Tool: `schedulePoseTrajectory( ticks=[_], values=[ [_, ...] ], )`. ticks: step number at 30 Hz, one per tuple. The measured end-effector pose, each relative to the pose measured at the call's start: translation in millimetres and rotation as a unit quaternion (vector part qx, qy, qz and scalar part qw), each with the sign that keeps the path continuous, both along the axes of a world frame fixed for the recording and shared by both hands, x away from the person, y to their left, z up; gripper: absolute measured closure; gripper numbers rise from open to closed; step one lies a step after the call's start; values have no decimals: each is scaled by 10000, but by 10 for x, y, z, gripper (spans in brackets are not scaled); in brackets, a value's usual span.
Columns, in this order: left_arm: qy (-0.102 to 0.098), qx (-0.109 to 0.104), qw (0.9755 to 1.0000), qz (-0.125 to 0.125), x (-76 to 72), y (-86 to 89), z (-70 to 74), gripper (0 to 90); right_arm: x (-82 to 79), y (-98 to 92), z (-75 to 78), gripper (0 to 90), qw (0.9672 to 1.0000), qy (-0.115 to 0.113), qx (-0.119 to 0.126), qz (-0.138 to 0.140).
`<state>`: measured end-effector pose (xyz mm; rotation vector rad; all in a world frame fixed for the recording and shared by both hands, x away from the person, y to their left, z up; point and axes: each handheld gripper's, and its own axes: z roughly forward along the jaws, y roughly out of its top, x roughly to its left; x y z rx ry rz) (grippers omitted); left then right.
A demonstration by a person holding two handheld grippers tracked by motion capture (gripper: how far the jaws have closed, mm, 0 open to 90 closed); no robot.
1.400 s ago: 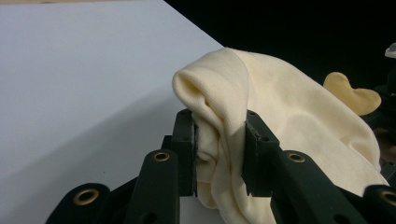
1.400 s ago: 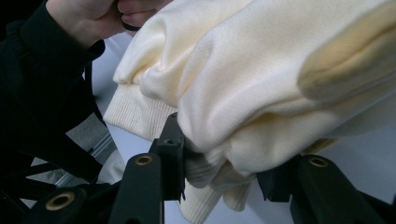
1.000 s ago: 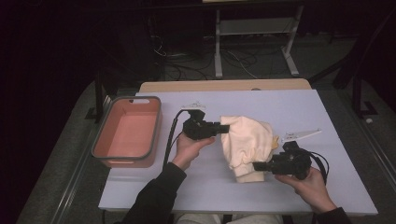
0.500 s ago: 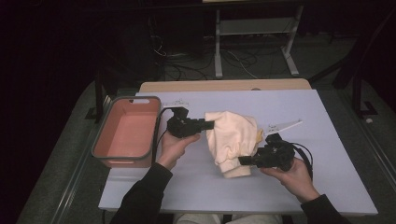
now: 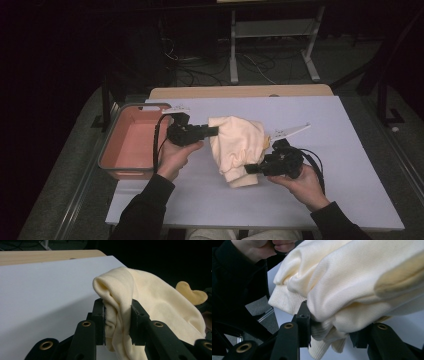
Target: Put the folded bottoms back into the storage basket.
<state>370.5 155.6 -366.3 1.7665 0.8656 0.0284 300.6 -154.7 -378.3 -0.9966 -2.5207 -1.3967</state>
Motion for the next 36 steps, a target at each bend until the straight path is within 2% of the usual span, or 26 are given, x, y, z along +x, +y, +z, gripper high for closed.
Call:
schedulePoseTrajectory(
  ticks=[10, 36],
  values=[
    [-37, -31, 9999, 139, 11, 177, 87, 703, 79, 174, 62, 582, 9999, -70, 42, 98],
    [-49, -23, 9986, 522, 31, 579, 184, 704, 248, 603, 158, 581, 9994, -112, 0, 320]
  ],
)
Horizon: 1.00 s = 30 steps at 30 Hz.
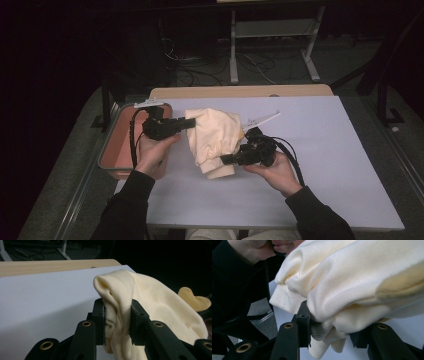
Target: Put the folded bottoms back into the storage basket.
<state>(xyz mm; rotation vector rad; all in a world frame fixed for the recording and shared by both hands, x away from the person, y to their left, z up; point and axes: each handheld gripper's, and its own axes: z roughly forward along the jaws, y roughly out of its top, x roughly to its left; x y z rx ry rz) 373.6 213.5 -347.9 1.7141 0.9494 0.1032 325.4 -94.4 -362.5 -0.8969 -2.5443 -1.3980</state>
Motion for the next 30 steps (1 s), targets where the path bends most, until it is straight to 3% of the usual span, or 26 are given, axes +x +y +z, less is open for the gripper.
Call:
schedulePoseTrajectory(
  ticks=[21, 30],
  values=[
    [-80, 3, 9993, 359, 12, 421, 160, 705, 143, 467, 158, 580, 9998, -75, -10, 160],
    [-142, 128, 9988, 442, -16, 622, 280, 704, 152, 683, 245, 580, 9996, -157, -10, 242]
  ],
)
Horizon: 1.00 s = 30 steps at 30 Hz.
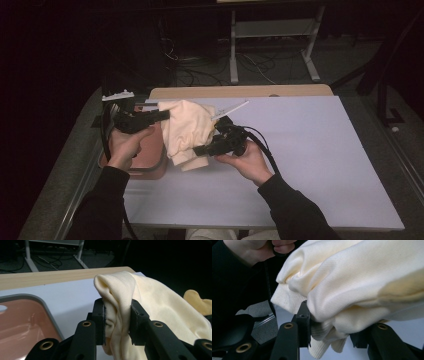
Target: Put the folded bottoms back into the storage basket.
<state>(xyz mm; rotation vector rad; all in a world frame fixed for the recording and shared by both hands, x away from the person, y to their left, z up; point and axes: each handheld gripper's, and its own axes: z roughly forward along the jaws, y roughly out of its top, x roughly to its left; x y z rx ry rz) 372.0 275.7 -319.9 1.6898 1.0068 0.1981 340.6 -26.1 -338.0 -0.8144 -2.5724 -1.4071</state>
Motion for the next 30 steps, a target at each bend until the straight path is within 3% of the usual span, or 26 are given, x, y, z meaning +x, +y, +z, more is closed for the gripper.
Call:
schedulePoseTrajectory(
  ticks=[8, 30],
  values=[
    [13, -219, 9997, 137, -9, 222, 50, 704, 23, 223, 89, 580, 10000, -28, 9, 51],
    [88, -42, 9985, 529, 50, 724, 99, 704, 190, 826, 140, 577, 9999, -29, -110, 120]
  ],
)
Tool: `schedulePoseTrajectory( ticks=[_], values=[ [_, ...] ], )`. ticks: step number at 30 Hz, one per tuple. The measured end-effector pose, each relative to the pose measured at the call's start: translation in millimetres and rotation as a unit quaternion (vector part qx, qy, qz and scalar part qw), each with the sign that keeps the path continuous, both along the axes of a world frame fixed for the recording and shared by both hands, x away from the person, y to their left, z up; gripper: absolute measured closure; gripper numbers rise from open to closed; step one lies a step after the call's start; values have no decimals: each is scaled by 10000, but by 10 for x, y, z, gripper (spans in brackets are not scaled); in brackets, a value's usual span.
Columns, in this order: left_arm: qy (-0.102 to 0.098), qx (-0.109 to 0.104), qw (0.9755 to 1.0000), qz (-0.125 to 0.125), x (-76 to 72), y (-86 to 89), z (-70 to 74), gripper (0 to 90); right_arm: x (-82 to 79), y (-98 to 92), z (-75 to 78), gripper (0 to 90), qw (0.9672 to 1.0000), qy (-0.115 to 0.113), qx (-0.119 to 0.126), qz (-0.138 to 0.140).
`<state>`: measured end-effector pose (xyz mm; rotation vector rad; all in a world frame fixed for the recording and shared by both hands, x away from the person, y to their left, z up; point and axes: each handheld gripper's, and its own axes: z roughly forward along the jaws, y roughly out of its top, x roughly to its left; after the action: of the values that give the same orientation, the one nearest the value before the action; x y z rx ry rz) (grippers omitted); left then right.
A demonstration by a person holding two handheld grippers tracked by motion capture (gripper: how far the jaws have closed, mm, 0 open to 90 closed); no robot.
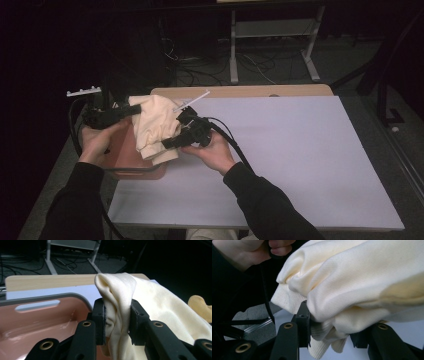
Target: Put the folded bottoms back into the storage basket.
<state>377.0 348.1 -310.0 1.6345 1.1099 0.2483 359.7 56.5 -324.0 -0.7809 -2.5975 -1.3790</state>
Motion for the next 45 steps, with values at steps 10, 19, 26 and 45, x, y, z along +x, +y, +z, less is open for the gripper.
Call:
schedulePoseTrajectory(
  ticks=[10, 19, 26, 45],
  values=[
    [73, 99, 9998, 135, 61, 174, -33, 704, 83, 200, -62, 576, 10000, 11, -33, -25],
    [129, 198, 9995, 202, 152, 293, -61, 703, 166, 345, -118, 575, 10000, 2, -27, -61],
    [168, 151, 9993, 291, 227, 387, -123, 694, 218, 460, -160, 573, 9999, 7, -22, -136],
    [680, 432, 9961, 350, 420, 600, -444, 686, 323, 781, -561, 569, 9992, 189, -193, -292]
  ],
)
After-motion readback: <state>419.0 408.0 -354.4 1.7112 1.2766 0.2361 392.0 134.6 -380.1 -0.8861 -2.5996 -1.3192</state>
